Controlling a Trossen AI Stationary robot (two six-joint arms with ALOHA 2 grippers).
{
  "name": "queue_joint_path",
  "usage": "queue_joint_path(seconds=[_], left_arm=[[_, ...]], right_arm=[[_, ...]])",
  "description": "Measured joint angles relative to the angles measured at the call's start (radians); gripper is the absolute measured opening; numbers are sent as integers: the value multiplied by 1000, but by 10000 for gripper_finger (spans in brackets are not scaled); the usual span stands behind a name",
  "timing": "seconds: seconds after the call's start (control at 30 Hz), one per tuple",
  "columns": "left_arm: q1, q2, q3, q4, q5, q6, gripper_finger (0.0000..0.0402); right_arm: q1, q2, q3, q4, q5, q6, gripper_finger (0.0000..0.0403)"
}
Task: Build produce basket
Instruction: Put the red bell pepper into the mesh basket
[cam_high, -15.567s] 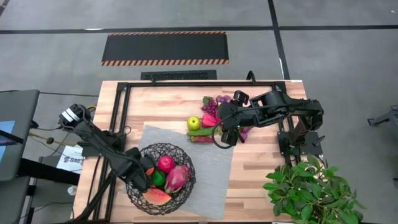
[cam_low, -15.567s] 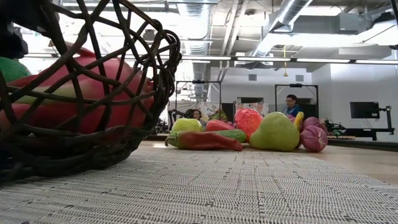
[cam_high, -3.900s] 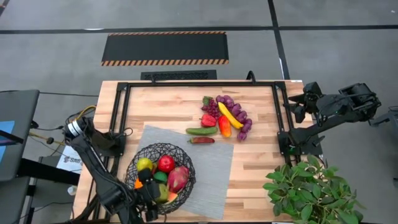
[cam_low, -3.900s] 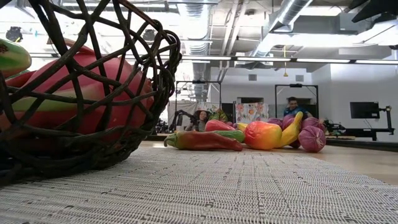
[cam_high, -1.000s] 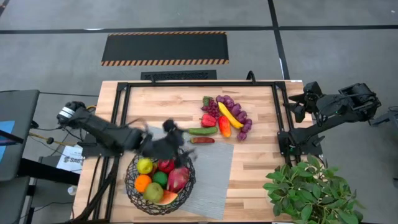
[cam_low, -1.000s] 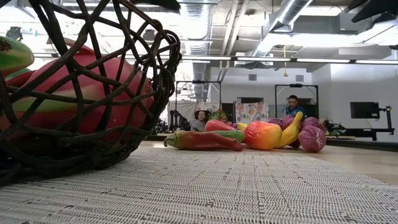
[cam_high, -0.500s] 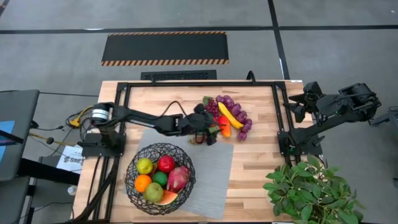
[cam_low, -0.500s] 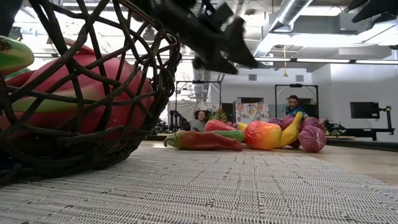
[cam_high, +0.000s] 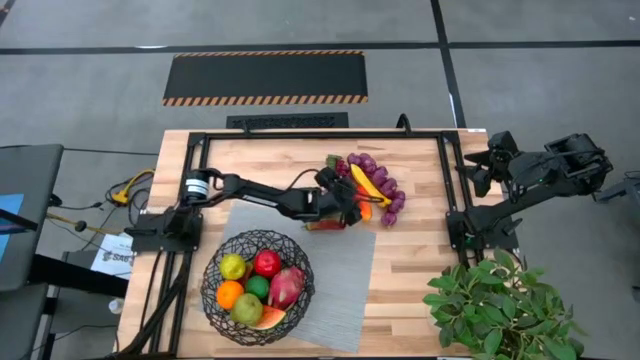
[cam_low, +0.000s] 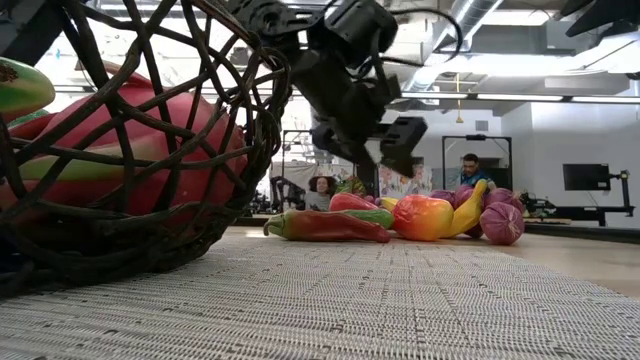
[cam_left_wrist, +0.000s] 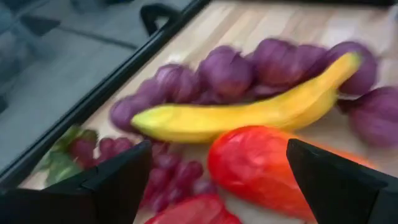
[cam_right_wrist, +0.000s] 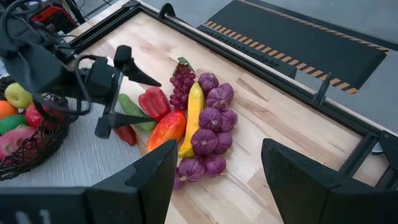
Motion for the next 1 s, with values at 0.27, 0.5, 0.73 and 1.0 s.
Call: queue_joint_path(seconds=[0.27,0.5,0.73,1.0], left_arm=[[34,-41,39,-251,2,97,359],[90,-41,36,-378,162,185,359],[131,-49,-7,-321,269,263,359],[140,-44,-25,-343,450,305,359]], right_arm=[[0,0,0,-8,0,0,255],[0,0,0,-8,-11,0,255],[0,0,0,-8,-20,1,255],[0,0,0,-8,-23,1,255]])
